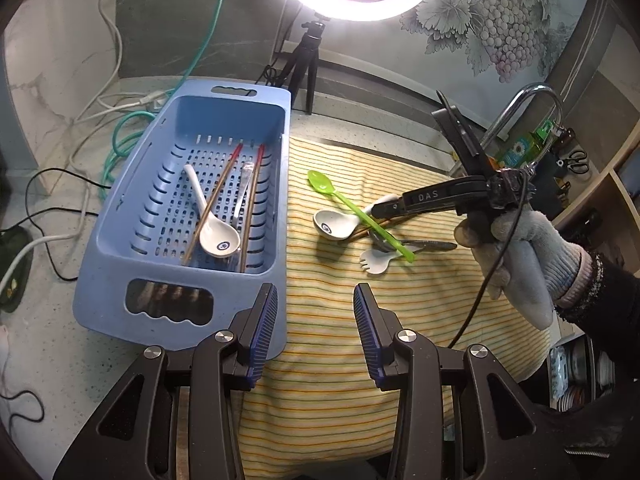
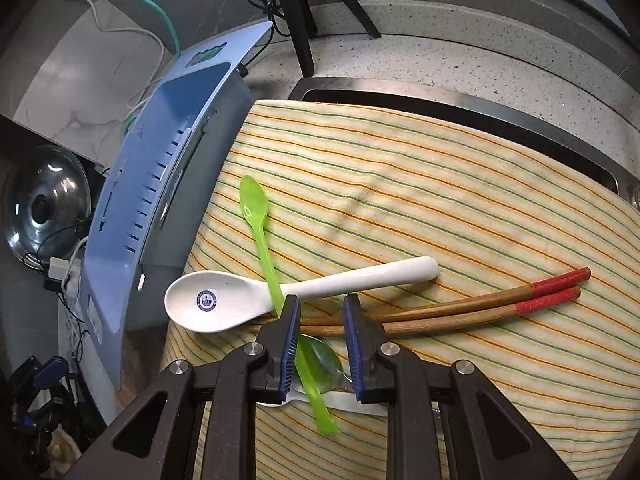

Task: Organize utensils
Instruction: 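Move both grippers over the remaining pair of red-tipped chopsticks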

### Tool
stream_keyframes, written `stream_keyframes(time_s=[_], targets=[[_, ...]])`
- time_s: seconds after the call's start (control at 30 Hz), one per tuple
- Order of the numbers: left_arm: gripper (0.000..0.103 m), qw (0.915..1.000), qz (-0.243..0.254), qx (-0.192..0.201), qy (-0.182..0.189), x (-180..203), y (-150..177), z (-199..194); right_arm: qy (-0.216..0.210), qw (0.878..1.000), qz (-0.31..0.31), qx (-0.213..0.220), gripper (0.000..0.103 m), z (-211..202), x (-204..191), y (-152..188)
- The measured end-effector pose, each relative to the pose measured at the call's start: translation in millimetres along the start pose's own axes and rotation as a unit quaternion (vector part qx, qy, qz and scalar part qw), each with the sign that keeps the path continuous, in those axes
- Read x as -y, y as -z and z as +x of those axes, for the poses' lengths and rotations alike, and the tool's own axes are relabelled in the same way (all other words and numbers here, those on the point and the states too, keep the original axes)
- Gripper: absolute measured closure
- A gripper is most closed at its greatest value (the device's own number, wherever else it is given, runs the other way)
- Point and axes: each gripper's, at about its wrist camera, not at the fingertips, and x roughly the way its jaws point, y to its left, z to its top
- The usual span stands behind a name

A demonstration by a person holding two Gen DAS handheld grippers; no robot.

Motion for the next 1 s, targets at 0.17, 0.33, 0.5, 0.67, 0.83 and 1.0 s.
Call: stream_keyframes(time_s=[0.17,0.33,0.5,0.67,0.83,1.0], targets=[[0.065,1.0,0.006,-0.005,0.003,5.5,0.3,3.6,0.003,1.0,-0.025,-0.004,0.083,6.9,-8.2,1.6],[0.065,0.9999,0.008,-0.01,0.007,7.7,0.2,7.2,-0.015,0.997,-0.075,-0.028,0.083,13.2,-22.2,15.4],[0.065,0.9997,0.014,-0.015,0.014,13.3,-1.3,12.7,-0.041,0.994,-0.086,-0.045,0.083,8.6,-20.3,38.2],[0.065,0.999,0.029,-0.024,0.026,25.2,-6.1,22.5,-0.04,0.994,-0.093,-0.045,0.083,-2.8,-13.8,59.1],[0.065,0.9976,0.048,-0.03,0.039,38.6,-10.4,30.3,-0.001,0.995,-0.097,-0.03,0.083,-19.6,1.0,79.2],[0.065,0.996,0.061,-0.04,0.052,48.8,-11.1,40.2,-0.05,0.999,-0.018,-0.002,0.083,-46.2,26.4,92.3]])
